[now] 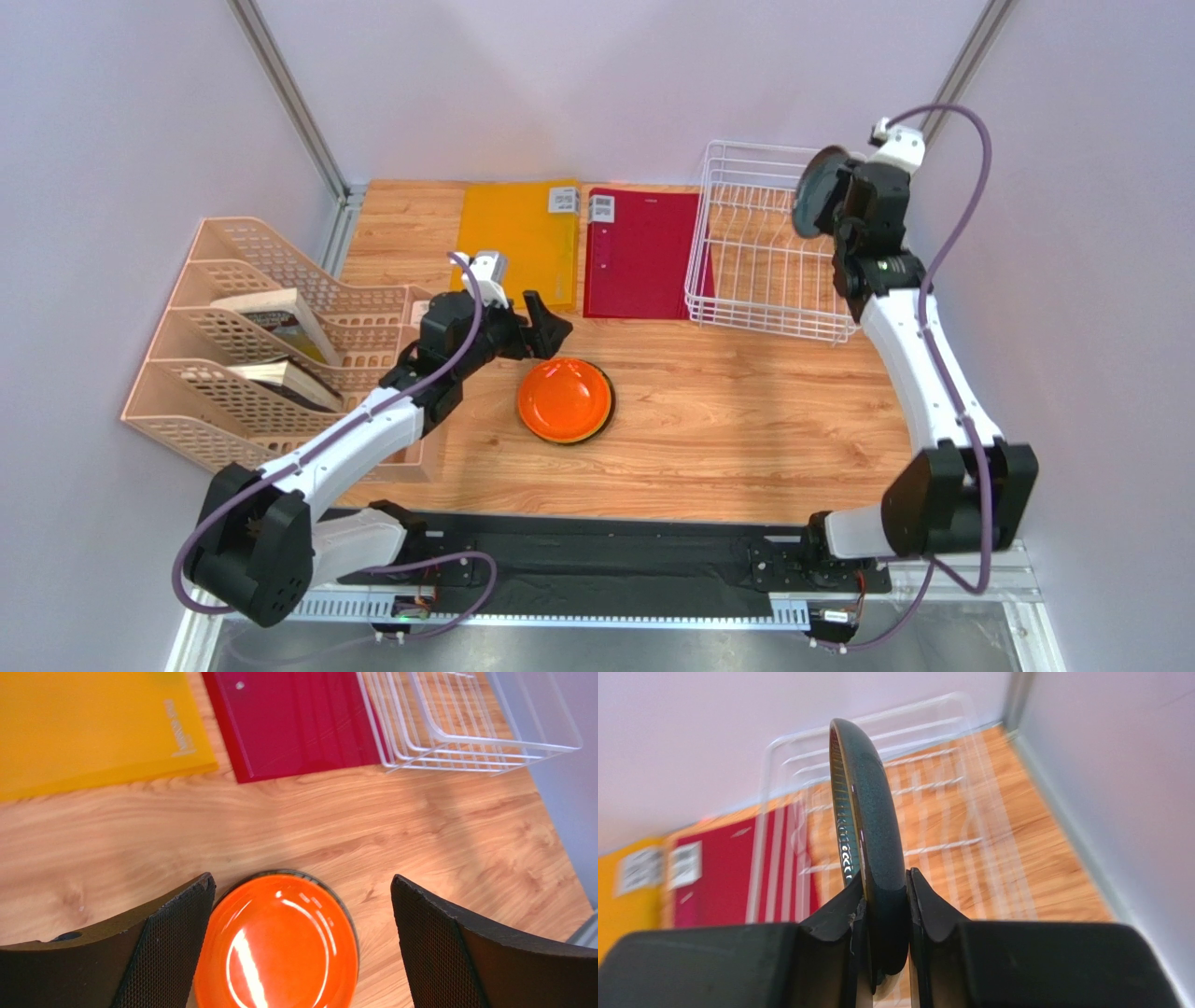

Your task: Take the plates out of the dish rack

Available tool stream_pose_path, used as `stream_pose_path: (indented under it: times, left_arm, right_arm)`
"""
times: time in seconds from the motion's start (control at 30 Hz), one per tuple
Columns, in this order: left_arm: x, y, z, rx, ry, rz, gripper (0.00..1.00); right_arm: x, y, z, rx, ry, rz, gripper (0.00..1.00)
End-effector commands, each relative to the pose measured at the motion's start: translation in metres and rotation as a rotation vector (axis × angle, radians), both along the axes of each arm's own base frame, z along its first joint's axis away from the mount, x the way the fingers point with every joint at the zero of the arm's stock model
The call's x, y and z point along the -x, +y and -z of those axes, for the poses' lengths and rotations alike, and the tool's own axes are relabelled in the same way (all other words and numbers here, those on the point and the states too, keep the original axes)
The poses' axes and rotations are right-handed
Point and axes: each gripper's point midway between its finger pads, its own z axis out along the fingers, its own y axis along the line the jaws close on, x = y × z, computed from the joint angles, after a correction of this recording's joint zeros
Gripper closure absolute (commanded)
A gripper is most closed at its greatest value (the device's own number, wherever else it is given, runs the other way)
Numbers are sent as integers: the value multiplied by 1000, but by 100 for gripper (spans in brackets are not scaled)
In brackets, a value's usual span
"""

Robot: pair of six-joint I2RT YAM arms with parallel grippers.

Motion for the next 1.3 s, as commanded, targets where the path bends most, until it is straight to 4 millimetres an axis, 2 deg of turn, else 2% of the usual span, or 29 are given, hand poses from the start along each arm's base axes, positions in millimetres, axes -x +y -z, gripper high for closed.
stream_pose_path:
  times: [0.0,0.03,0.07,0.1,0.13,0.2,0.3,0.37,0.4,0.5,0.53,0.77,0.83,0.93,1.0,1.07,1.2,1.27]
  left_arm:
    - [-7,-20,-27,64,-67,86,0]
    - [-10,-24,-28,80,-64,91,0]
    - [-12,-26,-28,89,-63,97,0]
    - [-13,-29,-28,100,-59,105,0]
    - [-14,-36,-27,115,-56,129,0]
    - [-16,-43,-29,156,-57,151,0]
    - [-18,-52,-34,216,-71,182,0]
    - [-20,-56,-39,242,-87,191,0]
    - [-20,-57,-41,253,-91,197,0]
    - [-21,-61,-54,287,-136,217,0]
    - [-21,-62,-61,301,-163,223,0]
    - [-25,-63,-79,334,-235,227,0]
    - [-28,-63,-80,341,-243,218,0]
    - [-31,-64,-80,357,-247,211,0]
    - [-34,-68,-77,365,-235,218,0]
    - [-35,-69,-74,377,-213,220,0]
    - [-36,-68,-60,389,-183,194,1]
    - [-34,-69,-59,407,-178,199,3]
  right_arm:
    - [34,71,-14,-271,-114,-308,100]
    - [43,89,-1,-315,-90,-393,100]
    - [51,97,-2,-338,-97,-432,100]
    - [64,109,-13,-368,-126,-485,100]
    - [73,121,-9,-397,-125,-550,100]
    - [86,136,-23,-437,-171,-612,100]
    - [97,152,-17,-474,-148,-670,100]
    - [99,161,-11,-499,-138,-705,100]
    - [101,168,-13,-519,-145,-741,100]
    - [107,190,1,-565,-89,-830,100]
    - [106,195,-2,-570,-103,-852,100]
    - [113,261,27,-574,19,-1022,100]
    - [113,271,27,-583,31,-1044,100]
    - [115,294,38,-601,62,-1087,100]
    - [124,313,31,-632,42,-1163,100]
    - [127,325,33,-655,56,-1196,100]
    - [128,334,34,-660,57,-1225,100]
    - [126,338,39,-672,66,-1239,100]
